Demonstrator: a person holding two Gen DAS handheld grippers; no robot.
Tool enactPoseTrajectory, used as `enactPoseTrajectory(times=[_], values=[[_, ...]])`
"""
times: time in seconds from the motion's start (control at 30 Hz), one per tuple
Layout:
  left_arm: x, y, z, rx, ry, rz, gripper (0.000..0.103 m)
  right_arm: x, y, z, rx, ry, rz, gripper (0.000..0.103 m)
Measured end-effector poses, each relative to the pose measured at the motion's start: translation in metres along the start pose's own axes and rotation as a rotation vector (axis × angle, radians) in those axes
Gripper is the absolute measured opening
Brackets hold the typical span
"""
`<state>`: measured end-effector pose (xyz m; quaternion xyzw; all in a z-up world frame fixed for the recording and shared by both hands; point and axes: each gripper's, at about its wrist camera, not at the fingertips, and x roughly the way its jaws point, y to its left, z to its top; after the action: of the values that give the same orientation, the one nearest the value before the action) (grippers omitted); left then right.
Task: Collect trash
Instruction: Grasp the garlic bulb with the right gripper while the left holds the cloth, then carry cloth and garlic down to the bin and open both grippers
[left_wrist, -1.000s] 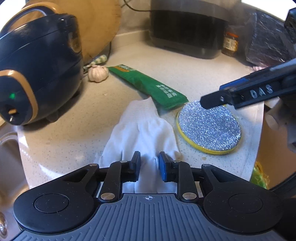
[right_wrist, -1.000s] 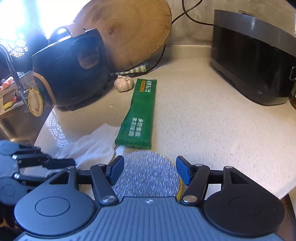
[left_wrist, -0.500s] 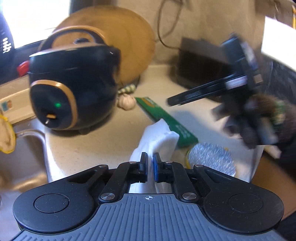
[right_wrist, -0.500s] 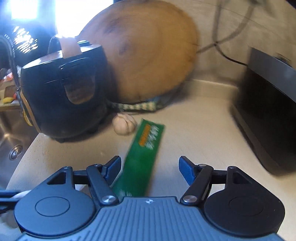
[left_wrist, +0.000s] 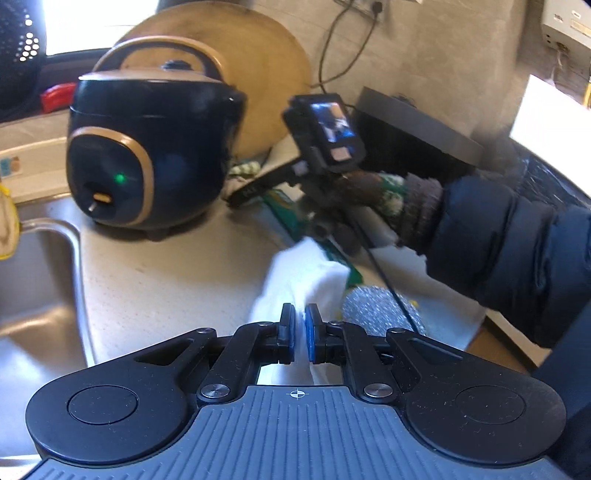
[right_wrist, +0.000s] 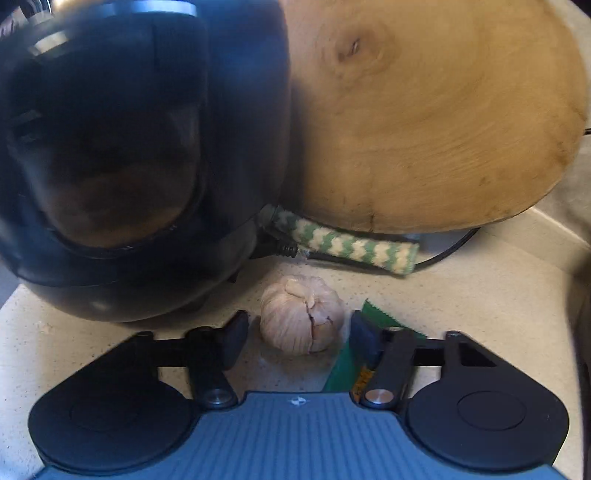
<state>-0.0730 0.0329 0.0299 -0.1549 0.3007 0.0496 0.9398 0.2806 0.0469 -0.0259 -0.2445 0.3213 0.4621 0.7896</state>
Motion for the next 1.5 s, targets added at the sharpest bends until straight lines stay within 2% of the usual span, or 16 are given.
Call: enactPoseTrajectory(times=[0.17, 0.2, 0.5, 0.7, 0.77, 0.9, 1.03, 1.17, 1.33, 1.5], values=[[0.003, 0.005, 0.000, -0.011, 0.002, -0.014, 0.010, -0.026, -0.008, -0.006, 0.079, -0.008, 0.041, 0.049], [0.004, 0.005, 0.001, -0.006, 0.000, -0.019, 0.010, -0.037, -0.007, -0.008, 0.091, -0.018, 0.031, 0.045], [0.003, 0.021, 0.030, 0.072, -0.075, -0.076, 0.010, -0.153, -0.005, -0.057, 0.273, -0.123, -0.096, 0.045], [0.015, 0.019, 0.048, 0.119, -0.082, -0.194, 0.010, -0.210, 0.006, -0.112, 0.401, -0.115, -0.291, 0.045], [0.021, 0.009, 0.051, 0.149, -0.065, -0.251, 0.010, -0.226, 0.009, -0.132, 0.467, -0.103, -0.344, 0.045], [0.032, -0.032, 0.051, 0.259, -0.026, -0.411, 0.010, -0.264, 0.014, -0.174, 0.608, -0.098, -0.456, 0.045], [0.054, -0.085, 0.042, 0.373, 0.063, -0.575, 0.010, -0.304, 0.020, -0.222, 0.737, -0.085, -0.602, 0.045], [0.090, -0.132, 0.016, 0.418, 0.243, -0.689, 0.010, -0.340, 0.032, -0.276, 0.873, -0.045, -0.735, 0.045], [0.131, -0.180, -0.029, 0.460, 0.466, -0.735, 0.010, -0.361, 0.056, -0.346, 1.032, 0.035, -0.868, 0.045], [0.157, -0.227, -0.067, 0.545, 0.559, -0.768, 0.010, -0.367, 0.084, -0.405, 1.203, 0.101, -0.915, 0.045]])
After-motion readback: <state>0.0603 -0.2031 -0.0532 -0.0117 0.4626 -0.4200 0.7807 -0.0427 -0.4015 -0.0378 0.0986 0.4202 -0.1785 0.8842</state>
